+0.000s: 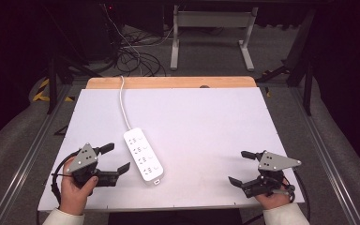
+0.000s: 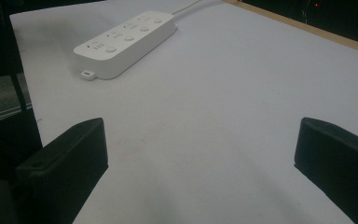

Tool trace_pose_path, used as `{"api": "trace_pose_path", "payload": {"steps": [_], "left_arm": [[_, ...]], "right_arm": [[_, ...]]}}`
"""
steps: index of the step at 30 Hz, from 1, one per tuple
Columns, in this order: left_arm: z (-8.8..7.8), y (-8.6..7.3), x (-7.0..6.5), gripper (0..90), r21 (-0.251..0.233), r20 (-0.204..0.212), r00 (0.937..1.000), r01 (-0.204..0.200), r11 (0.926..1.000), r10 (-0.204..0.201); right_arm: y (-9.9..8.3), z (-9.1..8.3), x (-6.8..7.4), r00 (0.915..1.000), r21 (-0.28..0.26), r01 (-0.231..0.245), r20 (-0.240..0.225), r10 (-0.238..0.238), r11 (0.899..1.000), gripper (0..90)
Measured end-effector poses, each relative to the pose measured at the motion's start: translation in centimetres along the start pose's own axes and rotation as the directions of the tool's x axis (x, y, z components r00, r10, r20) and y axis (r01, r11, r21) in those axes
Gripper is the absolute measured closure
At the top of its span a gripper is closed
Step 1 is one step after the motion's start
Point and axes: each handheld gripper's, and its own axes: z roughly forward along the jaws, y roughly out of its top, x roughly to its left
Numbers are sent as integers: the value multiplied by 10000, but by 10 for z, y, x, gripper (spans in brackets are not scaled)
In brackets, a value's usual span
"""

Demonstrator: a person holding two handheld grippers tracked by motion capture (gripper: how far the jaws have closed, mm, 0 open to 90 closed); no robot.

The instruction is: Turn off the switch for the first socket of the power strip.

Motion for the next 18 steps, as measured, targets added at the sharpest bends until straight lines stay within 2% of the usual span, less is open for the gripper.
{"api": "trace_pose_path", "payload": {"steps": [4, 7, 10, 13, 16, 18], "left_arm": [[-4, -12, 1, 117, 169, -387, 9989, -269, 9995, 276], [-6, -20, 2, 117, 144, -331, 9991, -243, 9996, 248], [-7, -27, 2, 113, 380, -388, 9978, -525, 9979, 540], [-7, -34, 3, 111, 499, -226, 9984, -510, 9975, 522], [-6, -41, 4, 104, 697, 124, 9991, -414, 9967, 407], [-5, -45, 3, 104, 912, 227, 9996, -169, 9957, 148]], "right_arm": [[0, 0, 0, 10000, 12, -8, 18, 8, 10000, 28], [0, 0, 0, 10000, 31, -12, 22, 12, 10000, 28], [0, 0, 0, 10000, 40, -32, 18, 32, 10000, 28], [0, 0, -1, 10000, 45, -32, 38, 31, 10000, 28], [-1, 0, -1, 10000, 38, -39, 40, 39, 10000, 28], [-1, 1, -1, 10000, 59, -66, 7, 66, 10000, 29]]}}
